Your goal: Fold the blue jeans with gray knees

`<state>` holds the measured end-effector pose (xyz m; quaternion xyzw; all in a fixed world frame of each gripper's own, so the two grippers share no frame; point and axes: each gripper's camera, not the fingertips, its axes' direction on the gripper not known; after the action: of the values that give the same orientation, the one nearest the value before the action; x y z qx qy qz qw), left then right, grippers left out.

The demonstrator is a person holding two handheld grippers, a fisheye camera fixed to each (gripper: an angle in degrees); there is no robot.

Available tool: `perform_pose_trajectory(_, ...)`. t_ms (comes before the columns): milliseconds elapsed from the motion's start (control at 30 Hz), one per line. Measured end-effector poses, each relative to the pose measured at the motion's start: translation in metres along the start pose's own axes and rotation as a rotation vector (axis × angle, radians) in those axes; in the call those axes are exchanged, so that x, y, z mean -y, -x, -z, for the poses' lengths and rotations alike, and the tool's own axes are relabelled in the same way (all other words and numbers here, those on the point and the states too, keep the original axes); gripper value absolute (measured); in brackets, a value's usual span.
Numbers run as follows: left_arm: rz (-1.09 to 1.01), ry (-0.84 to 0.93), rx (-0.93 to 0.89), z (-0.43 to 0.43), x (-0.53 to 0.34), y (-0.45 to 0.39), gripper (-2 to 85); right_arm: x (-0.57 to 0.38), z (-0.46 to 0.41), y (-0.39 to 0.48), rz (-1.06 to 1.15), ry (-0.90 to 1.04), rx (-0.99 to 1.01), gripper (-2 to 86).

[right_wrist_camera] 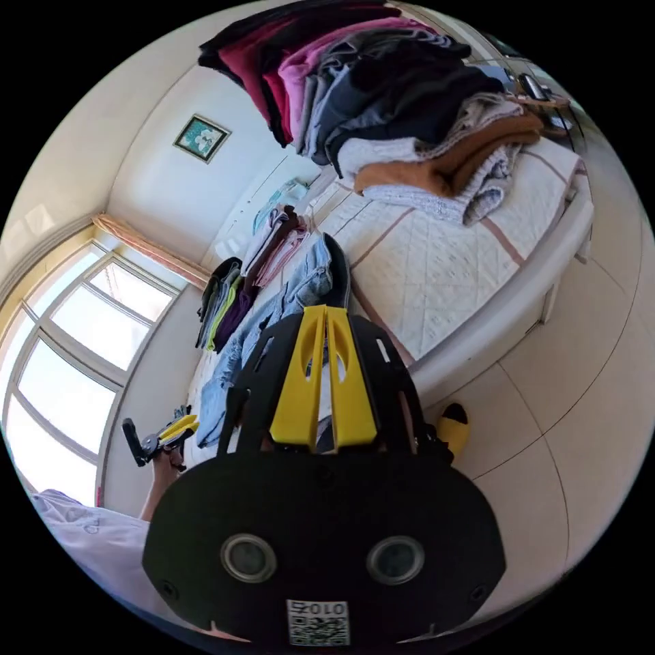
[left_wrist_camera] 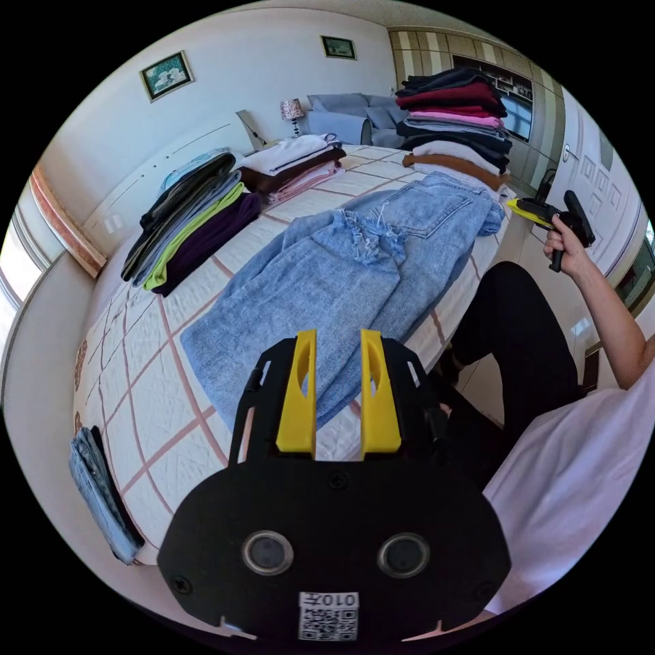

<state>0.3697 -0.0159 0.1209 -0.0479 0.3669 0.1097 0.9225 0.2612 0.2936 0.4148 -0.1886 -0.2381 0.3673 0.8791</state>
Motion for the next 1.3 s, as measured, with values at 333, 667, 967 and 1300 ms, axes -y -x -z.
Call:
perform_pose_trajectory(333, 0.047, -0.038, -0.038, -0.06, 0.11, -0.03, 14.6, -0.012, 0.05, 0.06, 0.193, -0.035, 0.116, 2.4)
perform_pose_trajectory(667, 0.105, -0.147, -0.025, -0.03, 0.091, 0.021, 12.4, -0.033, 0.084, 0.064, 0.18, 0.006, 0.17, 2.5)
perform_pose_trajectory(967, 0.473, -0.239, -0.538, 0.023, 0.062, 0.187, 6.1, -0.047, 0.089, 0.089, 0.196, 0.036, 0.182, 2.5)
perform_pose_trajectory(1300, 0.575, -0.592, -0.814, 0.266, -0.001, 0.41, 4.1, -0.061, 0.071, 0.115, 0.23, 0.135, 0.168, 2.4)
